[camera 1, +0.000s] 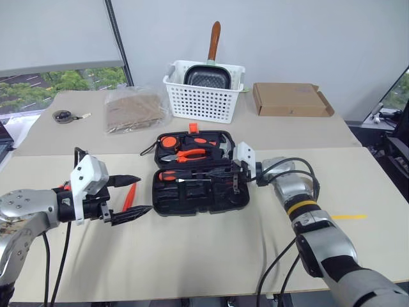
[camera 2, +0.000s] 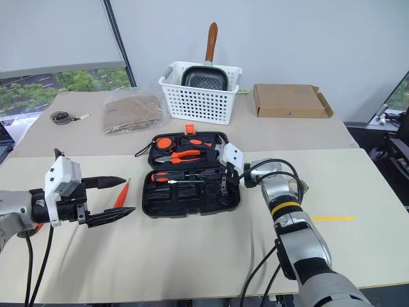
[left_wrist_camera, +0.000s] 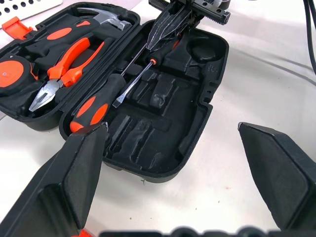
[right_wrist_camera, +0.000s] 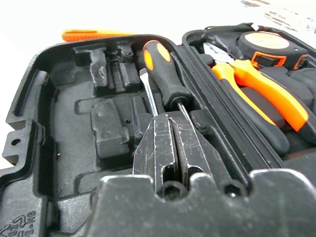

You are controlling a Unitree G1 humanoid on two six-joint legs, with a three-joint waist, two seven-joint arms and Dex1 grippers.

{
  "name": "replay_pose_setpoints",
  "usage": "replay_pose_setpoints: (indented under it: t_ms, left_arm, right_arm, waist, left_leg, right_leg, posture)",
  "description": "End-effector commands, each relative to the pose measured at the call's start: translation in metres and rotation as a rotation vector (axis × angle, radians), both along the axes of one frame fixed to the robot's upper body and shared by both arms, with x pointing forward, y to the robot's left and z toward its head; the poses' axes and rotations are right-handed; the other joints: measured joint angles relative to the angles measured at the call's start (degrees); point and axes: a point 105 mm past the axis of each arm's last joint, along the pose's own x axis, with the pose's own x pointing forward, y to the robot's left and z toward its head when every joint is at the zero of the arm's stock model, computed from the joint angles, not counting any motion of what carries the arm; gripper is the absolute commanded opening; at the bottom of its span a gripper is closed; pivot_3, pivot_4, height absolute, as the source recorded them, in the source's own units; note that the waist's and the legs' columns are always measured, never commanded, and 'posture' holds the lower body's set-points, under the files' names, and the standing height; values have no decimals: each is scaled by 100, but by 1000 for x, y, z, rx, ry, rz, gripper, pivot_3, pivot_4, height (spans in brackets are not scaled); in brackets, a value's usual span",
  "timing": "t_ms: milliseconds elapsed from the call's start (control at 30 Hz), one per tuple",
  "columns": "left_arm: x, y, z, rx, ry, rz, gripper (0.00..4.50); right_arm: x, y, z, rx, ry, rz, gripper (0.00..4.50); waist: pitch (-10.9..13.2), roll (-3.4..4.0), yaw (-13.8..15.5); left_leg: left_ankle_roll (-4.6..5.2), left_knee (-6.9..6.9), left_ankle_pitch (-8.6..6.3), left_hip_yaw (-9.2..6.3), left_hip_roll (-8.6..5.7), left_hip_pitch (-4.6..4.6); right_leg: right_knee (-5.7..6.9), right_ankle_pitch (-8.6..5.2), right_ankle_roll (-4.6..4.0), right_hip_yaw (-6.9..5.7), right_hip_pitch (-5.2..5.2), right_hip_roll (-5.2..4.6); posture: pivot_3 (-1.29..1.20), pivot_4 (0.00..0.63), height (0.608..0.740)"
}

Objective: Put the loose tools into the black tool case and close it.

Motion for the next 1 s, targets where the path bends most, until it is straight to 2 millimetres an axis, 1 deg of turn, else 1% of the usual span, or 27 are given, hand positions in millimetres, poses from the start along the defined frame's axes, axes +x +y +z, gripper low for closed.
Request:
replay_pose_setpoints:
  t_ms: [33,100,167,233,333,400,433,467,567,633,667,700,767,800,833,867,933,967,1000]
  left_arm:
    - [1,0,5,14,-34,-6,4500]
    - [0,1,5,15,-35,1,4500]
    - [-1,3,4,16,-34,10,4500]
    - [0,5,2,12,-37,35,4500]
    - [1,13,-1,-18,-42,102,4500]
    - [2,19,-4,-27,-52,155,4500]
    - [4,25,-7,-31,-52,199,4500]
    - [5,35,-12,-41,-61,273,4500]
    - [5,57,-21,-78,-81,439,4500]
    - [1,64,-30,-89,-65,496,4500]
    - [1,66,-37,-77,-53,526,4500]
    - [1,66,-42,-62,-45,547,4500]
    - [2,66,-52,-32,-31,583,4500]
    - [3,66,-55,-23,-32,597,4500]
    - [5,67,-58,-16,-27,623,4500]
    - [8,69,-63,-9,-24,652,4500]
    - [10,69,-75,0,5,685,4500]
    - [10,68,-81,8,20,684,4500]
    - [10,65,-87,16,36,676,4500]
  right_arm:
    - [4,-9,-11,-140,-30,-18,135]
    - [5,-15,-20,-204,-20,-41,135]
    - [7,-17,-24,-229,-10,-63,135]
    - [6,-11,-17,-174,-31,-45,135]
    - [6,-1,8,-8,-50,-28,135]
    - [3,1,19,57,-58,-2,135]
    - [2,1,24,79,-58,6,135]
    - [0,-1,35,129,-79,13,135]
    - [-6,-6,59,233,-119,31,135]
    - [-16,-9,70,265,-116,77,135]
    - [-23,-12,76,280,-87,113,135]
    - [-28,-13,79,286,-63,140,499]
    - [-37,-15,83,278,-46,172,834]
    - [-41,-16,83,265,-53,181,1130]
    - [-45,-18,83,246,-60,192,1530]
    - [-49,-19,82,226,-68,202,1961]
    - [-54,-22,80,195,-72,218,2653]
    - [-56,-24,79,178,-70,223,2899]
    - [-57,-26,77,156,-70,227,3257]
  waist:
    - [0,0,-1]
    - [0,1,-1]
    - [0,0,5]
    - [0,0,16]
    - [0,0,16]
    - [1,0,5]
    - [1,0,4]
    - [2,1,-1]
    - [11,14,-18]
    - [11,14,-14]
    - [11,14,-8]
    - [12,15,-1]
    - [12,15,29]
    - [12,15,52]
    - [12,15,62]
    - [12,15,76]
    - [12,15,98]
    - [12,15,106]
    - [12,14,110]
  left_leg:
    - [-2,0,-1,0,0,0]
    - [-2,-1,-1,1,0,2]
    - [-2,-1,-1,1,0,5]
    - [-1,0,-5,-1,0,10]
    - [-27,1,-26,-1,1,10]
    - [-27,1,-26,-2,4,9]
    - [-27,0,-25,-2,6,8]
    - [-27,0,-22,-3,10,6]
    - [-1,-6,1,-2,13,6]
    - [-1,-9,-3,-2,17,5]
    - [-2,-9,-7,-2,19,5]
    - [-1,-9,-13,-3,20,6]
    - [24,-10,-29,-4,20,5]
    - [23,-9,-32,-5,20,5]
    - [-13,-8,-55,-5,20,4]
    - [-13,-7,-57,-5,20,4]
    - [-12,-6,-59,-4,19,5]
    - [-12,-6,-59,-3,19,5]
    - [-12,-6,-59,-3,19,6]
  right_leg:
    - [0,-1,-1,0,0,0]
    - [0,-1,-2,1,0,0]
    - [1,-2,-3,0,3,0]
    - [2,-2,-2,-1,9,-1]
    - [3,-2,-2,-1,9,-2]
    - [5,-1,-2,-2,5,0]
    - [7,-1,-3,-2,4,2]
    - [9,-2,-4,-3,2,6]
    - [10,-5,-15,-1,-2,6]
    - [5,-7,-18,-3,-2,5]
    - [5,-10,-23,-3,-1,3]
    - [3,-11,-24,-4,0,-2]
    - [2,-11,-27,-7,-1,-3]
    - [1,-12,-30,-8,0,-5]
    - [-2,-11,-31,-9,-1,-8]
    - [-2,-11,-30,-9,-1,-8]
    - [-1,-11,-29,-9,-1,-8]
    - [-1,-11,-28,-10,-1,-7]
    - [0,-11,-28,-10,-1,-6]
  posture:
    - [0,150,700]
    - [0,150,700]
    - [0,150,700]
    - [0,150,700]
    - [0,150,700]
    - [0,150,700]
    - [0,150,700]
    - [0,150,700]
    - [0,150,700]
    - [0,150,700]
    - [0,150,700]
    - [0,150,700]
    - [0,150,700]
    - [0,150,700]
    - [0,150,700]
    - [0,150,700]
    - [0,150,700]
    - [0,150,700]
    - [0,150,700]
